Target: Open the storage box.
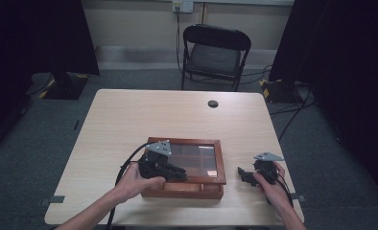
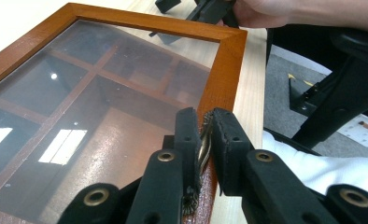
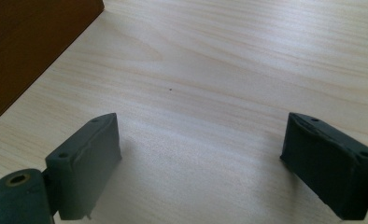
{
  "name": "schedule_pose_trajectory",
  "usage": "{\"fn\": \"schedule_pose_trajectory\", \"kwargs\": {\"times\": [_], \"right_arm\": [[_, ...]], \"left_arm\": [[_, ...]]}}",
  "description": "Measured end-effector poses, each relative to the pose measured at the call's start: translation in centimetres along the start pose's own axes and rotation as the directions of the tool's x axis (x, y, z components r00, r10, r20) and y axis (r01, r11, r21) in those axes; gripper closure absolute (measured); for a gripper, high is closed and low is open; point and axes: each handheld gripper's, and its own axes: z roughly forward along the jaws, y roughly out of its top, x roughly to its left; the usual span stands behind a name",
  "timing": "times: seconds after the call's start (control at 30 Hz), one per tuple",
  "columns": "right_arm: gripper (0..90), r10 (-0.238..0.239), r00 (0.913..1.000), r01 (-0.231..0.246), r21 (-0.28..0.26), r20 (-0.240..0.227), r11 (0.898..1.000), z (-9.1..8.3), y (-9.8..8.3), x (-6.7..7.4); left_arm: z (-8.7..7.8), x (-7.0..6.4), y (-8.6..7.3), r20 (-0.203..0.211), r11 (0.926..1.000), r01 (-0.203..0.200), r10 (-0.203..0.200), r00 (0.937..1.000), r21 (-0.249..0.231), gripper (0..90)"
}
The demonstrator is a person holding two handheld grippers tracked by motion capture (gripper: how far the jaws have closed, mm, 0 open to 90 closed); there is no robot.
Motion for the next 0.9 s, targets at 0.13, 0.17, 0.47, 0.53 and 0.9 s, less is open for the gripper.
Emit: {"fn": "schedule_pose_trajectory", "kwargs": {"times": [0.13, 0.17, 0.47, 0.53, 0.9], "right_arm": [[10.5, 0.001, 1.0000, -0.001, 0.001, 0.002, 1.000, 0.0, 0.0, 0.0], [10.5, 0.000, 1.0000, 0.000, 0.000, 0.000, 1.000, 0.0, 0.0, 0.0], [10.1, 0.003, 1.0000, -0.003, 0.001, 0.000, 1.000, 0.0, 0.0, 0.0], [9.9, 0.000, 1.0000, 0.000, 0.001, 0.000, 1.000, 0.1, 0.1, 0.0], [9.3, -0.004, 1.0000, 0.004, 0.002, -0.003, 1.000, 0.1, 0.1, 0.0]], "left_arm": [[-0.4, 0.1, 0.5, 0.003, 1.0000, 0.001, -0.001, 1.0000, 0.004, 81.0], [-0.4, 0.1, 0.6, 0.002, 1.0000, 0.000, 0.000, 1.0000, 0.001, 80.9], [-0.9, 0.3, 2.1, -0.002, 0.9997, 0.006, -0.006, 1.0000, 0.025, 81.0], [-1.1, 0.3, 2.5, -0.010, 0.9997, 0.011, -0.011, 0.9999, 0.019, 81.1], [-2.4, 0.9, 4.3, -0.021, 0.9997, 0.024, -0.024, 0.9995, -0.011, 81.0]]}}
